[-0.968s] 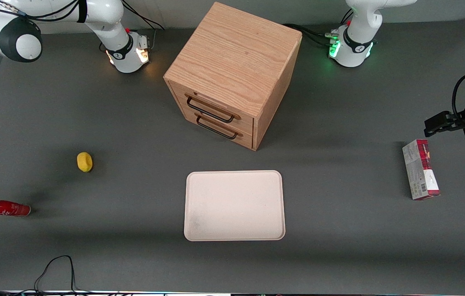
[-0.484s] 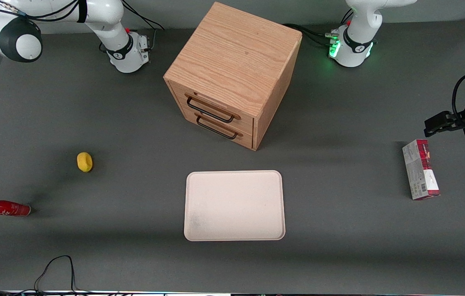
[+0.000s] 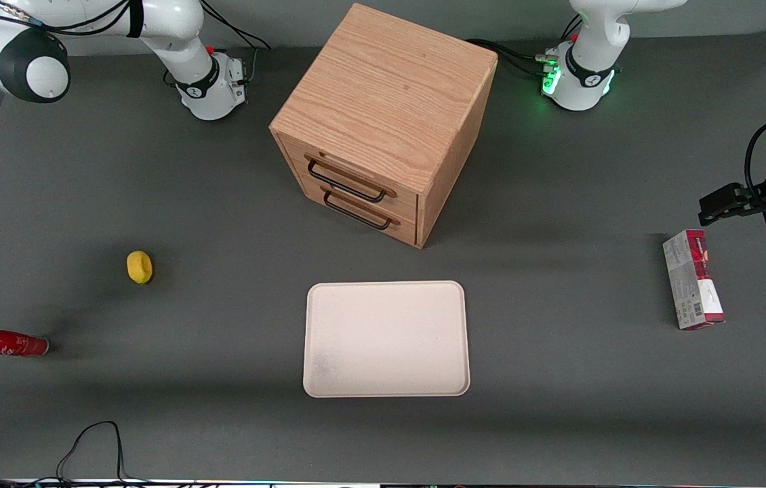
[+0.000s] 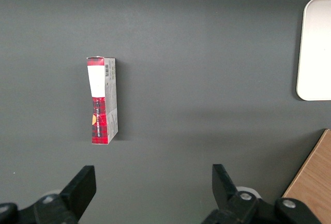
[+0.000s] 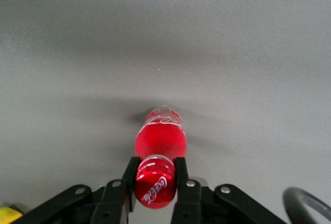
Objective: Place coke bottle on tray
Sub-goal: 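Close the right gripper on the bottle neck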
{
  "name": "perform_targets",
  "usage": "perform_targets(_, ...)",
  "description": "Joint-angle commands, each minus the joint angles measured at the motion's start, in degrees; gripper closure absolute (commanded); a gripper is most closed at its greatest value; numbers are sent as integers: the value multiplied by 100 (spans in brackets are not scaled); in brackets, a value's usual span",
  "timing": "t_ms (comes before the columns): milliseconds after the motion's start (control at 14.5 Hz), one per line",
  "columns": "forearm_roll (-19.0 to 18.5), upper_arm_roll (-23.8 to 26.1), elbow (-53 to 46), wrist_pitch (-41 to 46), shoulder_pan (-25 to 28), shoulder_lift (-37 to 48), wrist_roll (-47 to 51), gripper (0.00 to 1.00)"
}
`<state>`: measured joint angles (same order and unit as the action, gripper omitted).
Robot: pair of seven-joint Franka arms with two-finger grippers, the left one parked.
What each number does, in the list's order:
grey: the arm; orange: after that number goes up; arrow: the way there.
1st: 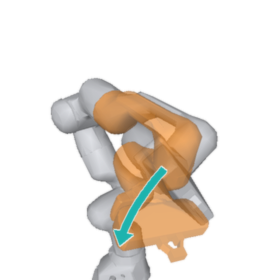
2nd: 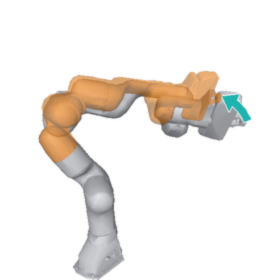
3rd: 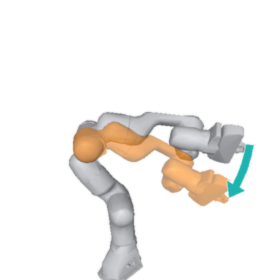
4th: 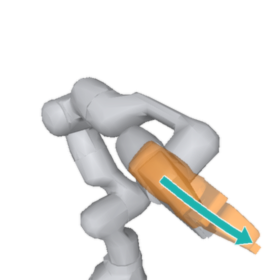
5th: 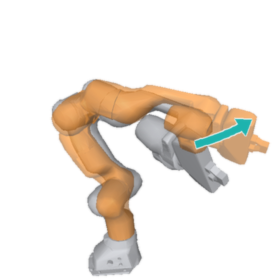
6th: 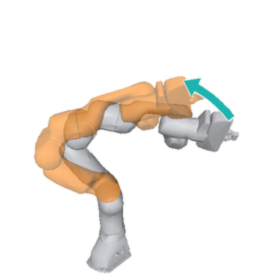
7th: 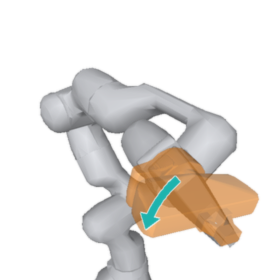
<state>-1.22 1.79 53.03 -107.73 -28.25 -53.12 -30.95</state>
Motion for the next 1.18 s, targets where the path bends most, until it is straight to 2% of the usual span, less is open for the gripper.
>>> perform_targets(0, -97, 23, -144, 348, -22, 135, -270, 79)
perform_targets(207, -89, 41, -188, 1015, -40, 634, -359, 84)
perform_targets(691, -115, -3, -276, 2545, -136, 2480, -403, 85)
perform_targets(968, -80, 84, -267, 2880, -102, 2754, -394, 87)
perform_targets(1106, -54, 190, -267, 3029, 239, 2772, -219, 95)
